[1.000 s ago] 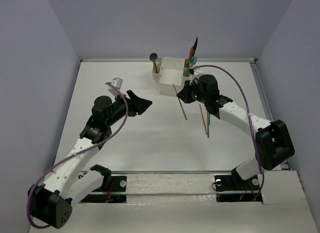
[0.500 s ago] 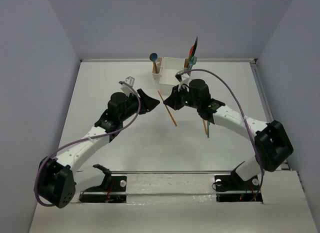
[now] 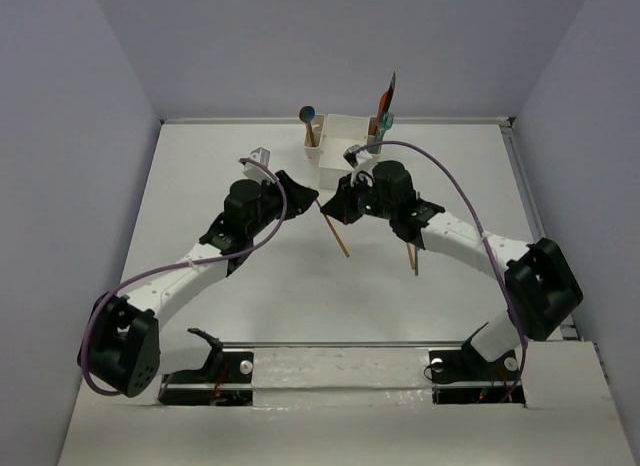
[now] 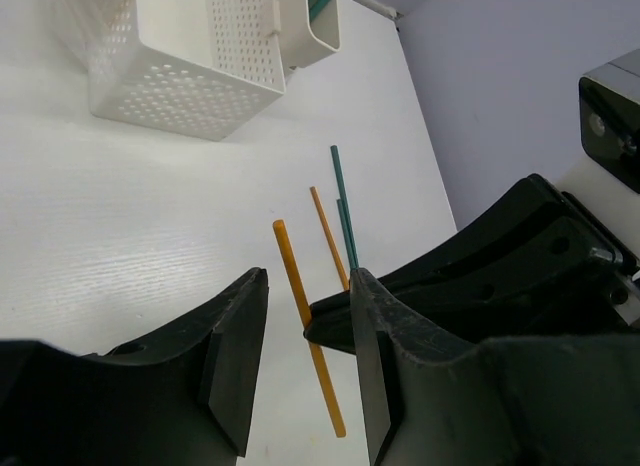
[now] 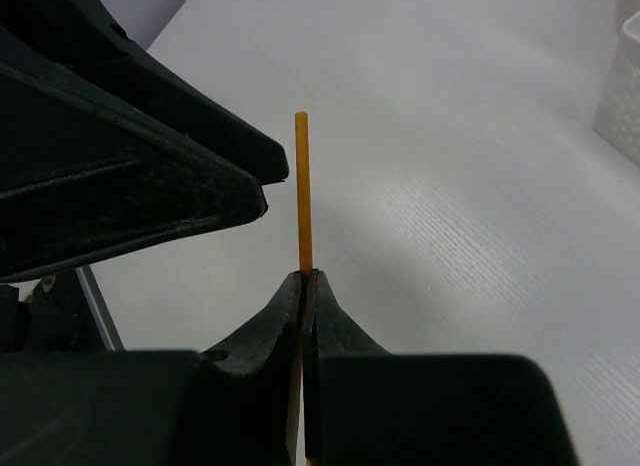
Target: Sort the eating utensils into containers
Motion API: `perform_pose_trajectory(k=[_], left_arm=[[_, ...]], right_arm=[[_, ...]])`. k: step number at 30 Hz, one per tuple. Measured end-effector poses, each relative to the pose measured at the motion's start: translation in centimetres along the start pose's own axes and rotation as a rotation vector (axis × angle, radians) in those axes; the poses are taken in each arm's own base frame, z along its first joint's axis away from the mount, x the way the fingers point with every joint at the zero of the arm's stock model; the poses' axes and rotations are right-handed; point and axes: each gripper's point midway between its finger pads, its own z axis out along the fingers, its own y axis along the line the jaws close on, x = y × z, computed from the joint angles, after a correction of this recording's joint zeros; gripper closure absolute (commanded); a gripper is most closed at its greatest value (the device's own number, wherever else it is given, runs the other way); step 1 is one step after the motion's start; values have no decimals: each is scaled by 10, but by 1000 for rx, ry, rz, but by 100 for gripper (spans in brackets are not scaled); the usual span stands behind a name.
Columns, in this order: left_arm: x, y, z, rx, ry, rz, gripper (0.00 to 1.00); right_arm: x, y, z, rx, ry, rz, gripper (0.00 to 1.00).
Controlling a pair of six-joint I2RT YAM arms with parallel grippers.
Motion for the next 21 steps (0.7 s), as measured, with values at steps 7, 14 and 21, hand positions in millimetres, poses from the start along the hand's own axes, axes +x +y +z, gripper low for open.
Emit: perform_pose_trajectory(k=[7, 14, 21], left_arm=[[2, 2, 7, -7, -3, 4, 62], [10, 1, 14, -16, 12, 14, 83], [7, 0, 17, -29, -7, 26, 100]], right_arm=[[0, 4, 2, -19, -2, -1, 100], [0, 12, 3, -45, -4, -2, 100], [-3, 13, 3, -49, -15, 3, 100]])
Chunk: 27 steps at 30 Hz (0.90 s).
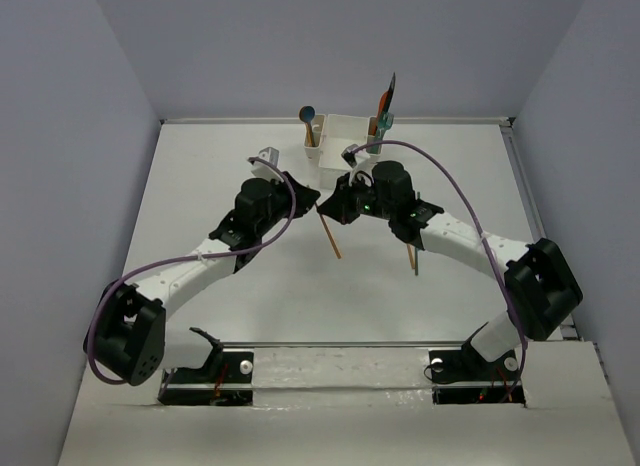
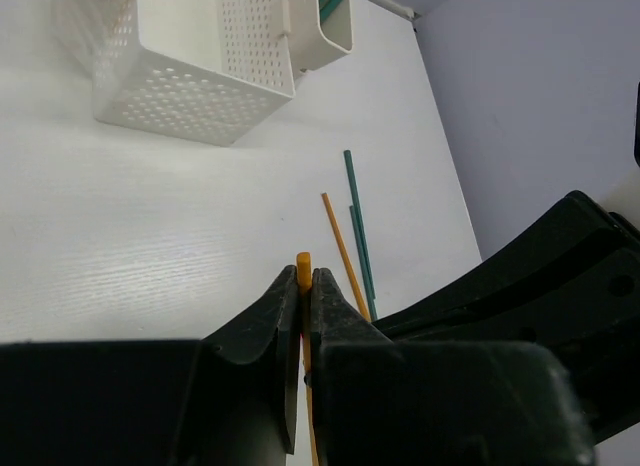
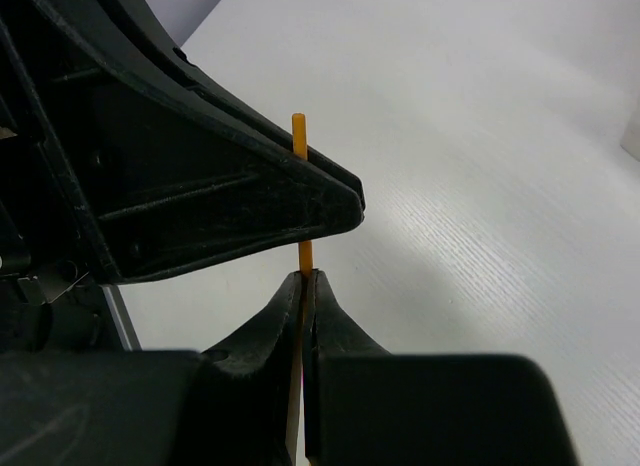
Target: Sort the eating utensils into containers
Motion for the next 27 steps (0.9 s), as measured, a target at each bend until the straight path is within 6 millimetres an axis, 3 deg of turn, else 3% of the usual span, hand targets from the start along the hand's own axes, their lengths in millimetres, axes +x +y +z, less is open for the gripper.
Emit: perform_pose_trajectory(k=[4, 7, 8, 9, 12, 15, 19, 22, 27], left_arm=[[-2, 2, 0, -15, -7, 3, 100], [-4, 3, -2, -32, -13, 9, 100], [-5, 2, -2, -36, -15, 12, 100], [-7, 2, -3, -40, -18, 18, 100], [-20, -2, -4, -57, -52, 34, 100], [-40, -11, -5, -63, -104, 50, 100], [-75, -28, -7, -67, -192, 80, 100], [-108, -45, -7, -76, -266, 109, 100], [-177, -81, 4, -77, -417, 156, 100]], right_arm=[[0, 0, 0, 1, -1, 5, 98], [-1, 0, 0, 1, -2, 12, 75], [-2, 1, 0, 2, -8, 12, 59], [-2, 1, 0, 2, -8, 15, 52], [-3, 1, -2, 10, -8, 26, 32], [-7, 3, -6, 13, -20, 29, 22], [-22, 13, -22, 12, -63, 17, 18], [-31, 21, -48, 31, -119, 7, 17], [-29, 21, -84, 99, -195, 31, 17]])
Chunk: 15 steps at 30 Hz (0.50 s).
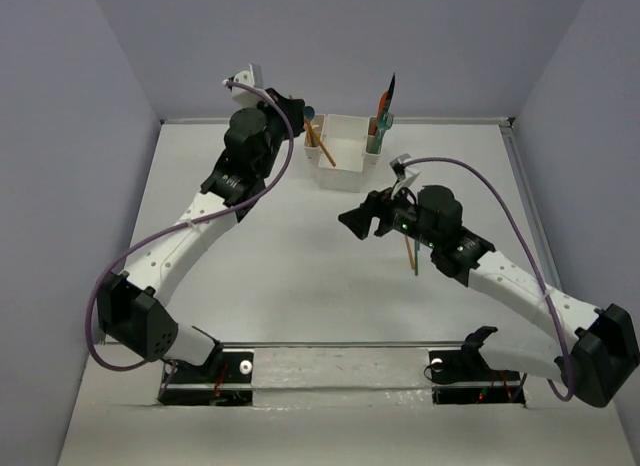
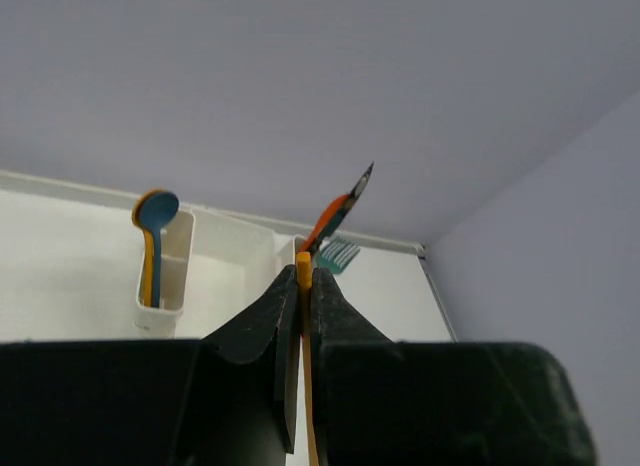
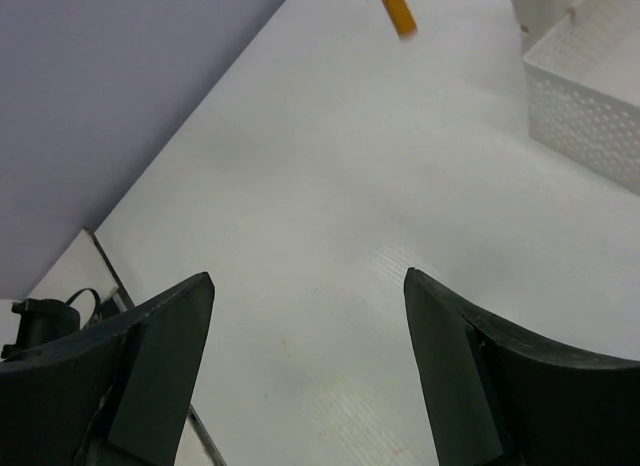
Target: Sort the eating utensils into containers
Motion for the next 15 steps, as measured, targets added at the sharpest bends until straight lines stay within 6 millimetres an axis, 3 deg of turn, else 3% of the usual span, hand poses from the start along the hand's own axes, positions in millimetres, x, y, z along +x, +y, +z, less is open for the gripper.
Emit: perform_pose_trajectory(k=[6, 9, 15], left_arm=[[-49, -15, 58, -35, -132, 54, 100], [-52, -10, 85, -70, -163, 89, 100], [-32, 22, 145, -178, -182, 188, 100]], right_arm=[[37, -24, -28, 103, 39, 35, 17], [43, -30, -38, 139, 40, 43, 17], [34, -32, -51, 169, -11, 36, 17]])
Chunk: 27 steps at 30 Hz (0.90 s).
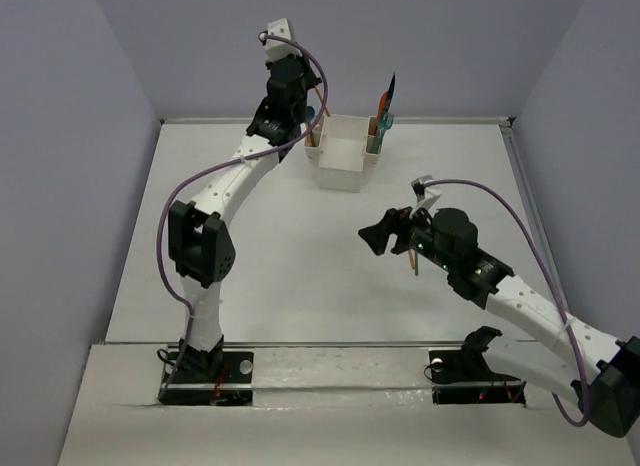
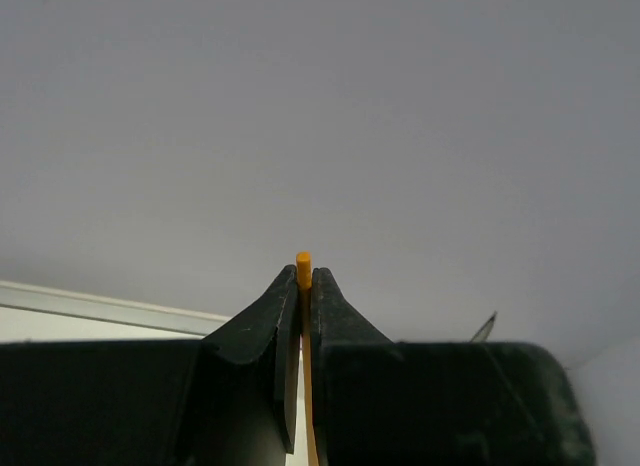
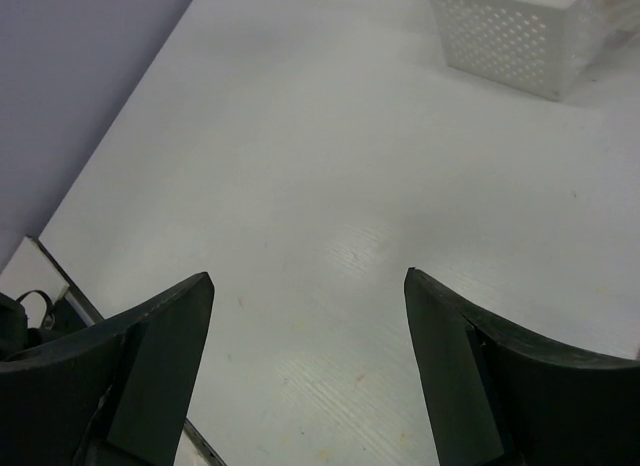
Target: Sort the eating utensils into containers
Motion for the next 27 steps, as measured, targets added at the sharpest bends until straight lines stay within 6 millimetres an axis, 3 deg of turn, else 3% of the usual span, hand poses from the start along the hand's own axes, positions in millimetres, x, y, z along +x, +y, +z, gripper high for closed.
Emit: perform_pose_trajectory(k=[4, 8, 20, 27], left_arm=[[28, 14, 26, -50, 9, 65, 100], [48, 25, 40, -83, 17, 114, 100], [58, 29, 62, -91, -43, 168, 100], [80, 35, 69, -95, -28, 198, 100]], right_arm=[[8, -9, 0, 32, 12, -2, 17], [24, -20, 0, 66, 42, -5, 17], [32, -28, -1, 96, 56, -7, 17], [32, -33, -1, 117, 50, -8, 17]])
